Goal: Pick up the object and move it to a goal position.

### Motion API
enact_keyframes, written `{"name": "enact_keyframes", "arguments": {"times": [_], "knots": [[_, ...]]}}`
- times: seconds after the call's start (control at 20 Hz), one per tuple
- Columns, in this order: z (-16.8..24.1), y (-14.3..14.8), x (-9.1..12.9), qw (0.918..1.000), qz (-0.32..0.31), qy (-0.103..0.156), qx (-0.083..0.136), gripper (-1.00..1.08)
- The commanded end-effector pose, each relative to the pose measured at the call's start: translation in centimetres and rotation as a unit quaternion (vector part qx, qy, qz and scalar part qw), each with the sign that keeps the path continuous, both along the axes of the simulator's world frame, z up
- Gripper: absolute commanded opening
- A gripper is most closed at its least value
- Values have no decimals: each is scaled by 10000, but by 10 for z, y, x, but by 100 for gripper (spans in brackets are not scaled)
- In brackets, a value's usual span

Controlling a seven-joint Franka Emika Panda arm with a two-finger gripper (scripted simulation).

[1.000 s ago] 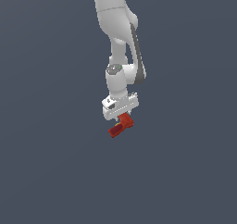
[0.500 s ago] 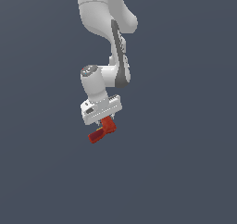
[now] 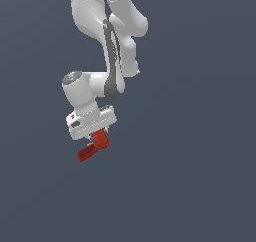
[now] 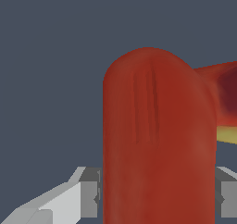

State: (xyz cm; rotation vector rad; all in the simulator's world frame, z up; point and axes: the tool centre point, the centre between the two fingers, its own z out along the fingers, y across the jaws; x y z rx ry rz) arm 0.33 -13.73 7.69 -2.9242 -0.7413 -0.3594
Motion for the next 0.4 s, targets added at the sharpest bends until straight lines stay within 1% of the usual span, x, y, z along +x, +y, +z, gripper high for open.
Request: {"name": "enact_keyframes", "arguments": {"times": [0.0, 0.35], "knots": [[5, -9, 7, 10000, 10, -20, -7, -100], [7, -18, 12, 10000, 10, -20, -7, -100]]}}
